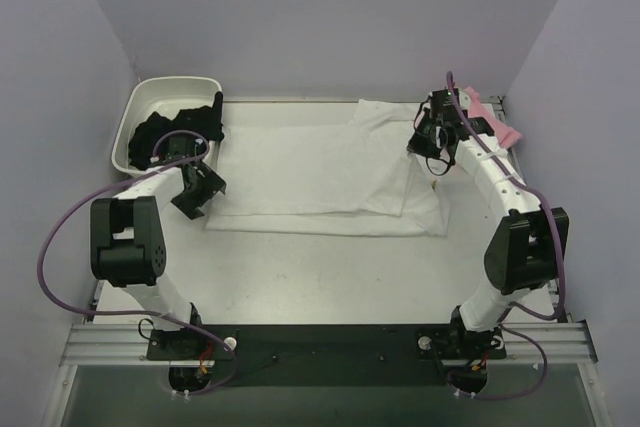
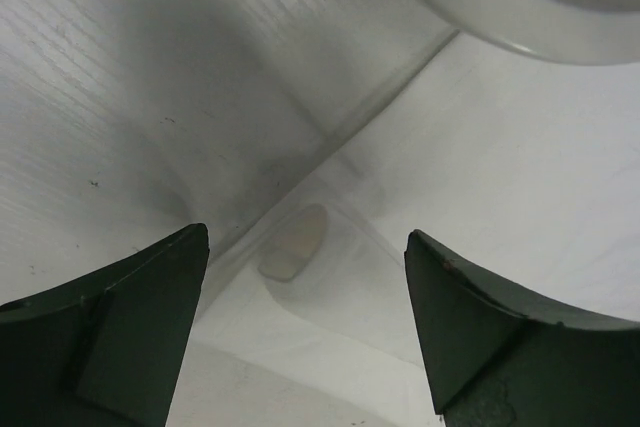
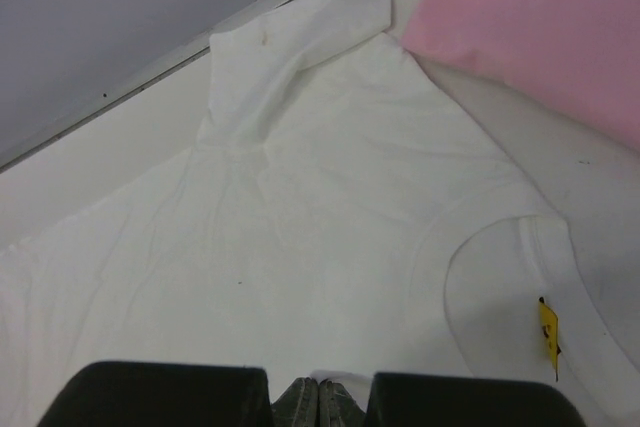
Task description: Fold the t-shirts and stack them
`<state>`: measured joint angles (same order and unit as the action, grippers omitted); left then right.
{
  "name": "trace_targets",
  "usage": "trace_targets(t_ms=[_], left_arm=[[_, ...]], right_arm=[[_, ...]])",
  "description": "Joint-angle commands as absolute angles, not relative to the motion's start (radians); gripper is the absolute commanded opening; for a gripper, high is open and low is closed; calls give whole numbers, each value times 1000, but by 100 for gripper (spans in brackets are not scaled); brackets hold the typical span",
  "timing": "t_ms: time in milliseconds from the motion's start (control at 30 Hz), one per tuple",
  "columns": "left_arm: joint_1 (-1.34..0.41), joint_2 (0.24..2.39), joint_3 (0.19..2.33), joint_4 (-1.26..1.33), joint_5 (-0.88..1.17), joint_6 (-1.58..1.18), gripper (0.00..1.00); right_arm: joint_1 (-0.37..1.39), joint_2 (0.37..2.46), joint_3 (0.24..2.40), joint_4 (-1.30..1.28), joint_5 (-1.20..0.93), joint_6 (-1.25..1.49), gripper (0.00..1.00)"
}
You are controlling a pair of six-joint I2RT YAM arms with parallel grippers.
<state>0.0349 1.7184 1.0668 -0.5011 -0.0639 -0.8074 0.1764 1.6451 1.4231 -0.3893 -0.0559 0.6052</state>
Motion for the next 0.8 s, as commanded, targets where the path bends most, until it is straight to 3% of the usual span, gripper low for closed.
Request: trace_targets(t_ms=[0, 367, 633, 667, 700, 767], left_arm=[[8, 1671, 1103, -489, -136, -842, 90], [-104, 1401, 973, -462, -141, -858, 91], [-167, 1316, 970, -505, -183, -842, 91], [-172, 1315, 969, -508, -187, -838, 91], [-173, 1313, 968, -514, -190, -836, 91], [-175, 1309, 957, -515, -193, -830, 91]], right_arm=[[169, 1710, 1499, -368, -75, 617, 0], [170, 1928, 1649, -370, -121, 617, 0], [179, 2114, 1879, -397, -233, 588, 0], [179, 2126, 1897, -399, -241, 580, 7], [181, 2131, 1905, -400, -232, 574, 40], [179, 2111, 1888, -402, -177, 549, 71]])
